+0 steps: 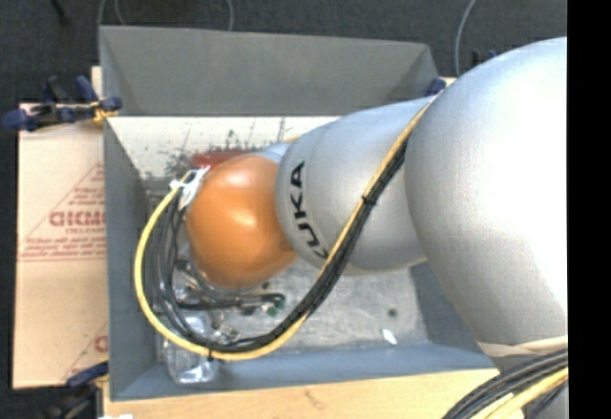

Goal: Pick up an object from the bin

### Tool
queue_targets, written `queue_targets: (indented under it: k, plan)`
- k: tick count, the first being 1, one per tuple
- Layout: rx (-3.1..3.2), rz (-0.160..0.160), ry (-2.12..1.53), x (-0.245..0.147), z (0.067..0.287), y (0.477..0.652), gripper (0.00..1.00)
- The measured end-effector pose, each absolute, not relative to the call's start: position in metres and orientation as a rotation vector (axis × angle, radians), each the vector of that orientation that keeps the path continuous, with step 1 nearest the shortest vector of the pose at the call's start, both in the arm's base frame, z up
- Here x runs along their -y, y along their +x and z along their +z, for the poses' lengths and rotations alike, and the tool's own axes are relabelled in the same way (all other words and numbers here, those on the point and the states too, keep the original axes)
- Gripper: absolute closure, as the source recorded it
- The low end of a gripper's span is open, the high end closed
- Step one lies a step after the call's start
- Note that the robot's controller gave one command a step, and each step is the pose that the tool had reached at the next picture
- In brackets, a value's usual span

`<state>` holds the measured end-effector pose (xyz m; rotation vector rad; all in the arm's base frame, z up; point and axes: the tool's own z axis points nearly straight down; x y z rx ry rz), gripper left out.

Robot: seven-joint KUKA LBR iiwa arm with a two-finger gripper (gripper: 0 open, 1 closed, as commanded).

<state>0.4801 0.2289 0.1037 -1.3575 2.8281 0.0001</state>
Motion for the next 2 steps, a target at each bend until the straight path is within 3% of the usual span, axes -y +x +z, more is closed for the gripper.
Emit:
queue_targets:
  k: [1,2]
  plan:
    - [-2.677,-0.014,-1.620,-0.2344,0.0759,0.4813,0.00]
    - [-2.429,-0.015,-1.962,-0.2339,0.0755,0.4850,0.00]
